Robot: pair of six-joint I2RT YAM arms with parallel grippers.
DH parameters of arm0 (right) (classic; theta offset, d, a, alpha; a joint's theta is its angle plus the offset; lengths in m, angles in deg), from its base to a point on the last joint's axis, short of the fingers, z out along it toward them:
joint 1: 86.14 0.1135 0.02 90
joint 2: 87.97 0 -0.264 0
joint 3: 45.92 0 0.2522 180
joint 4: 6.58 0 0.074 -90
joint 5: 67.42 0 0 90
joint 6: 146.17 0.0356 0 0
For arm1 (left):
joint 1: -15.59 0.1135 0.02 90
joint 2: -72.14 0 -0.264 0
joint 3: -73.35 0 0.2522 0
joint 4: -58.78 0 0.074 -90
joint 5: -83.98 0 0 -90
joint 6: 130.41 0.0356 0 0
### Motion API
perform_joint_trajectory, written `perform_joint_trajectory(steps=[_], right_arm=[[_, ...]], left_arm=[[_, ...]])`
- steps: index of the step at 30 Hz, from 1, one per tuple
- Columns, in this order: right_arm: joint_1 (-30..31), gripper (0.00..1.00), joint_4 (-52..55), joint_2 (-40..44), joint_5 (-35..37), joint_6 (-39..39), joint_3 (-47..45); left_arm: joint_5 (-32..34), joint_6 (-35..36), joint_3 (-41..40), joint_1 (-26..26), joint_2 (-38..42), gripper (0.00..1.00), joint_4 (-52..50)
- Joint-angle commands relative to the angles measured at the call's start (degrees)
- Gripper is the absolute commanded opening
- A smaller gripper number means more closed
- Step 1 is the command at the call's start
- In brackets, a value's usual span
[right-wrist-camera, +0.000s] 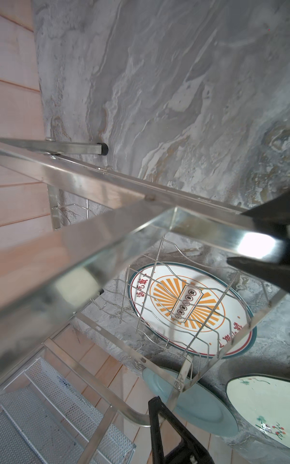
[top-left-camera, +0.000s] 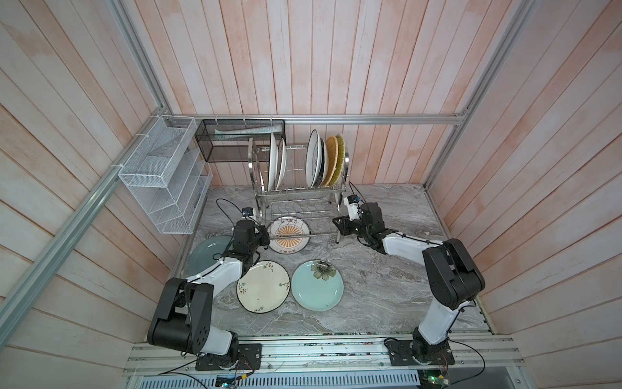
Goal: Load plates into a dish rack
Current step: Move the dish rack to the top-center of the table.
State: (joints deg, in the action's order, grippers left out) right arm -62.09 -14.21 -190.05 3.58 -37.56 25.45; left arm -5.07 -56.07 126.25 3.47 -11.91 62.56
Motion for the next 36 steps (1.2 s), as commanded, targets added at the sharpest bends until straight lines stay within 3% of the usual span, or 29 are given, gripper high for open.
perform_joint_trajectory(steps=[1, 17, 36], right_arm=[[-2.6, 0.0, 0.2, 2.8, 0.1, 7.8, -3.1], [-13.3, 0.0, -1.0, 11.9, -4.7, 9.2, -14.0], [-21.9, 0.0, -1.7, 16.1, -9.7, 12.0, -19.1]], left_arm=[[-4.6, -6.2, 1.0, -2.2, -1.5, 0.0, 1.5], [-0.6, -10.1, 2.5, -15.0, -6.8, 0.0, 3.5], [1.9, -15.7, 2.7, -23.2, -9.1, 0.0, 6.2]])
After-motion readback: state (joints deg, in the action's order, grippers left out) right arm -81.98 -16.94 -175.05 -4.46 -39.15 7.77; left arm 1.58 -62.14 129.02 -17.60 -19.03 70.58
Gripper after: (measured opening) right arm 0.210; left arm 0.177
